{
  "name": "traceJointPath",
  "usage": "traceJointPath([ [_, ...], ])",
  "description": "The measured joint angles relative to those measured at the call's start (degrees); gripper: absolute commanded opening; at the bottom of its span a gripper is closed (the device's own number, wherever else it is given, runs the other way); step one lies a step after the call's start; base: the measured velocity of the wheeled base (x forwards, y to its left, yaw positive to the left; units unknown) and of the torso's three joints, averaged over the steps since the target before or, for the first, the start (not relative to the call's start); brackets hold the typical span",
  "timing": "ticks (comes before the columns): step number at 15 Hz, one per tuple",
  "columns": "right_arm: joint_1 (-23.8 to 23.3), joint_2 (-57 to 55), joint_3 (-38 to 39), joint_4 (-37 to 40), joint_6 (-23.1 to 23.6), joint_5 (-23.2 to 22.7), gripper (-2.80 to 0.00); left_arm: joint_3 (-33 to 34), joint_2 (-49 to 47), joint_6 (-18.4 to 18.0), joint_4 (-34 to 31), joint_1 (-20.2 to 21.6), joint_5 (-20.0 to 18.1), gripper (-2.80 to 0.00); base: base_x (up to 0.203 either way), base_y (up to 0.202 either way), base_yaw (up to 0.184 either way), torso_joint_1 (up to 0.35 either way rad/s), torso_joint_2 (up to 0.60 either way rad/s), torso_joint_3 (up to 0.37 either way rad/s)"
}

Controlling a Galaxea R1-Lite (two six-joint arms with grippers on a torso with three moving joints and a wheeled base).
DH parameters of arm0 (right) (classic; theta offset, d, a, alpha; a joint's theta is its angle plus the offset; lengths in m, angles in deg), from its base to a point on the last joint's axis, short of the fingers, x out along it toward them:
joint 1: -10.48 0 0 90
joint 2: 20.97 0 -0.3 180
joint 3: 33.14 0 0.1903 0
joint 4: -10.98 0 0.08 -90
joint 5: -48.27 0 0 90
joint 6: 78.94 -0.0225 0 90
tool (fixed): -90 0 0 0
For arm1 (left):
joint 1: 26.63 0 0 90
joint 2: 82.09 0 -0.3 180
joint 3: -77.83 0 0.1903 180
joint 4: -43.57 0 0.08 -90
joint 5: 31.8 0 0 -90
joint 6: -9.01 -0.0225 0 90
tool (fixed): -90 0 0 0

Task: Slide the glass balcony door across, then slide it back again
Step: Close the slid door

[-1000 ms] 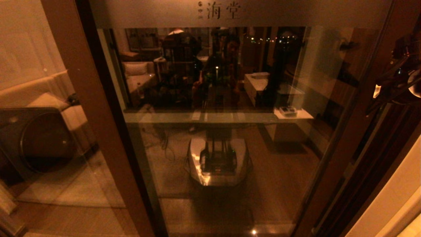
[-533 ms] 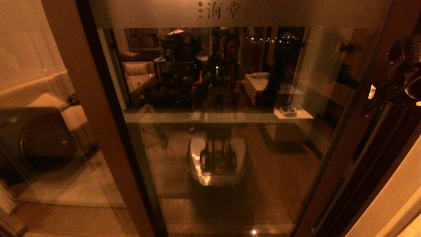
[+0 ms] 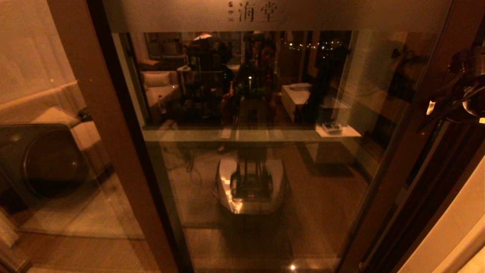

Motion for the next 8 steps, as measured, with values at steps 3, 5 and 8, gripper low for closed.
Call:
traceJointPath([
  [3,-0.2,0.0,0.1,-0.9,-0.3,-1.6,-2.80,0.0,0.0,0.0,0.0,0.0,0.0,-2.80,0.000,0.000,0.000,0.000,0.00,0.000],
  [5,-0.3,1.6,1.9,-2.5,-0.4,-5.6,-2.80,0.0,0.0,0.0,0.0,0.0,0.0,-2.80,0.000,0.000,0.000,0.000,0.00,0.000],
  [8,-0.4,3.8,4.1,-3.1,-0.3,-8.3,-2.80,0.0,0.0,0.0,0.0,0.0,0.0,-2.80,0.000,0.000,0.000,0.000,0.00,0.000],
])
